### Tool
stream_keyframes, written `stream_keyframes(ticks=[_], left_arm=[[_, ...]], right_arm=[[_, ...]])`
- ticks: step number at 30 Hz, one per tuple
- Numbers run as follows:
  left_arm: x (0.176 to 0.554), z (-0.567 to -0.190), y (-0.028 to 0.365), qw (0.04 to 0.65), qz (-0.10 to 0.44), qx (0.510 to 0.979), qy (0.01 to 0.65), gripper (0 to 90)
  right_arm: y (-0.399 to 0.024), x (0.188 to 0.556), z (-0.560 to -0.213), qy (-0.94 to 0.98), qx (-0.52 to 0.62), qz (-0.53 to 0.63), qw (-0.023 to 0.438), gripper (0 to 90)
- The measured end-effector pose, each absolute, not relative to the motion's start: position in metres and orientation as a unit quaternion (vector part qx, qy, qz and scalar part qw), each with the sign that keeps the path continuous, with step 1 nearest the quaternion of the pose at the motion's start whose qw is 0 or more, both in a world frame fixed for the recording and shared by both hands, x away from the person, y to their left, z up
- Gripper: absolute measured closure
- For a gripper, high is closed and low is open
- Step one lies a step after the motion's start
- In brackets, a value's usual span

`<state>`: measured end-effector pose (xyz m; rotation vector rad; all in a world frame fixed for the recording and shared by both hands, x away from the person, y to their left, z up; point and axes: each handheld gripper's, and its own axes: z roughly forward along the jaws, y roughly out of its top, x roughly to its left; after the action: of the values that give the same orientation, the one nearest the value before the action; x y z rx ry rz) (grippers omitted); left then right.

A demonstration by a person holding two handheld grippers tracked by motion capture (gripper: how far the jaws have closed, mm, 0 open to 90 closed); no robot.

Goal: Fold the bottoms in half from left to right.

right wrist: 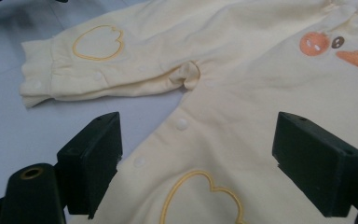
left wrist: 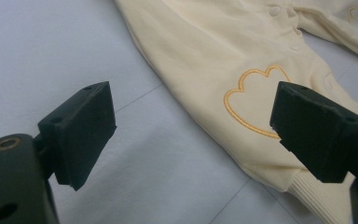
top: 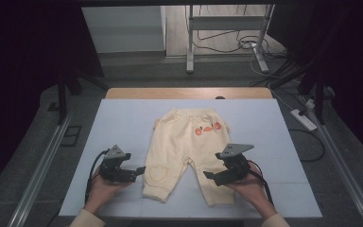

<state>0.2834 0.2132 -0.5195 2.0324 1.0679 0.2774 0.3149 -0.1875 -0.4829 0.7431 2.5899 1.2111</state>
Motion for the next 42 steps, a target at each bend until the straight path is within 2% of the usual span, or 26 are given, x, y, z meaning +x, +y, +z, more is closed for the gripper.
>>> stream_keyframes(ticks=[6,42], left_arm=[[0.284,-0.520,0.213,0.403,0.110,0.805,0.423,14.3],[0.282,-0.518,0.214,0.405,0.113,0.803,0.422,14.8]], right_arm=[[-0.180,0.315,-0.481,0.869,0.248,0.417,0.100,15.9],[-0.122,0.314,-0.484,0.886,0.206,0.411,0.068,16.0]])
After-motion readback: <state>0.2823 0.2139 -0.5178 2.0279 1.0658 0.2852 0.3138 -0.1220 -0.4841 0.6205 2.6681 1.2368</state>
